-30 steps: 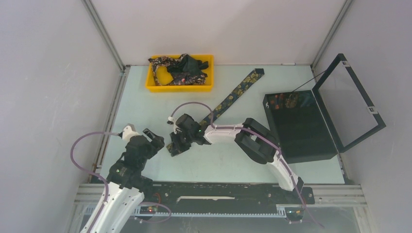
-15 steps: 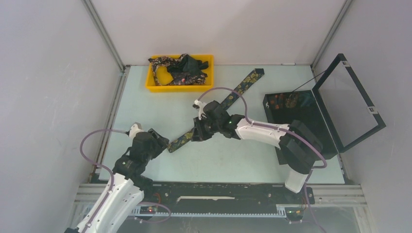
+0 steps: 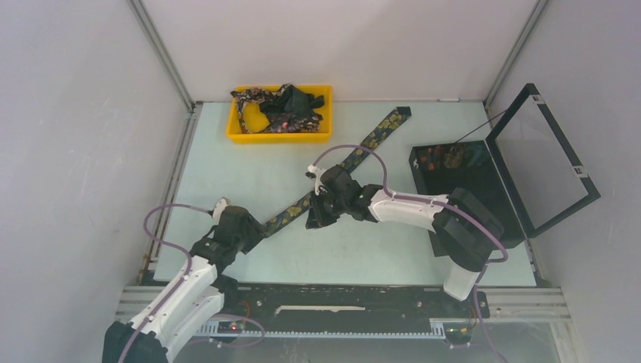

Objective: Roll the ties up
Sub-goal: Flatten out the tie at the center of the board, then roll the tie at the center of the board.

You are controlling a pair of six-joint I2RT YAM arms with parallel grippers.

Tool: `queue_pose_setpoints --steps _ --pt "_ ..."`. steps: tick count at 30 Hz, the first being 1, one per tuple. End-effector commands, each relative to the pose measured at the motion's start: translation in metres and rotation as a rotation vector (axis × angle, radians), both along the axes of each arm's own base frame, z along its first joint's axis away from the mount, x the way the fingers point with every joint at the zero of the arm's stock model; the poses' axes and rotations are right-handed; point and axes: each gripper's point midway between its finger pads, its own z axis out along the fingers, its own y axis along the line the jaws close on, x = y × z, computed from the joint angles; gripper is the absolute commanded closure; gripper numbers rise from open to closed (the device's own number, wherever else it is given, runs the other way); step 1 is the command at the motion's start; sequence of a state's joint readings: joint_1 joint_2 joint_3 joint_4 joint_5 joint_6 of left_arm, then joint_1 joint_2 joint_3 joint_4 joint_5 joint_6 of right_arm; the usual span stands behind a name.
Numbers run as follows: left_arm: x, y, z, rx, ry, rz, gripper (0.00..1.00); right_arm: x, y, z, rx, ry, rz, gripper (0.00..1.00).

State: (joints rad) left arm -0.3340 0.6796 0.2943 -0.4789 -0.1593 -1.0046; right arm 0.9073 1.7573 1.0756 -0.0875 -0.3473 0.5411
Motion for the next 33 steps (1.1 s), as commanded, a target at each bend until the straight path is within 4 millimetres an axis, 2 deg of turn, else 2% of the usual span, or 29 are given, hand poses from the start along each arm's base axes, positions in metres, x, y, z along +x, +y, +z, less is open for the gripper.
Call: queue_pose_setpoints --steps 1,19,26,32,33 --pt "0.011 -0.003 0.005 -0.025 -0.035 0.018 0.46 0.008 0.005 0.019 0.053 -0.055 -0.003 0.89" --pt "0.012 0.007 -0.014 0.005 -0.015 0.086 0.51 0.006 0.004 0.011 0.054 -0.041 -0.005 0.9" --pt "0.013 0.006 -0.021 0.011 0.001 0.076 0.63 0.007 0.004 0.007 0.049 -0.039 -0.005 0.9" --pt "0.014 0.003 -0.023 0.007 0.013 0.073 0.87 0.007 0.005 0.004 0.045 -0.035 -0.005 0.91" --pt "0.015 0.004 -0.022 0.009 0.007 0.072 0.93 0.01 0.008 0.008 0.067 -0.048 -0.007 0.91"
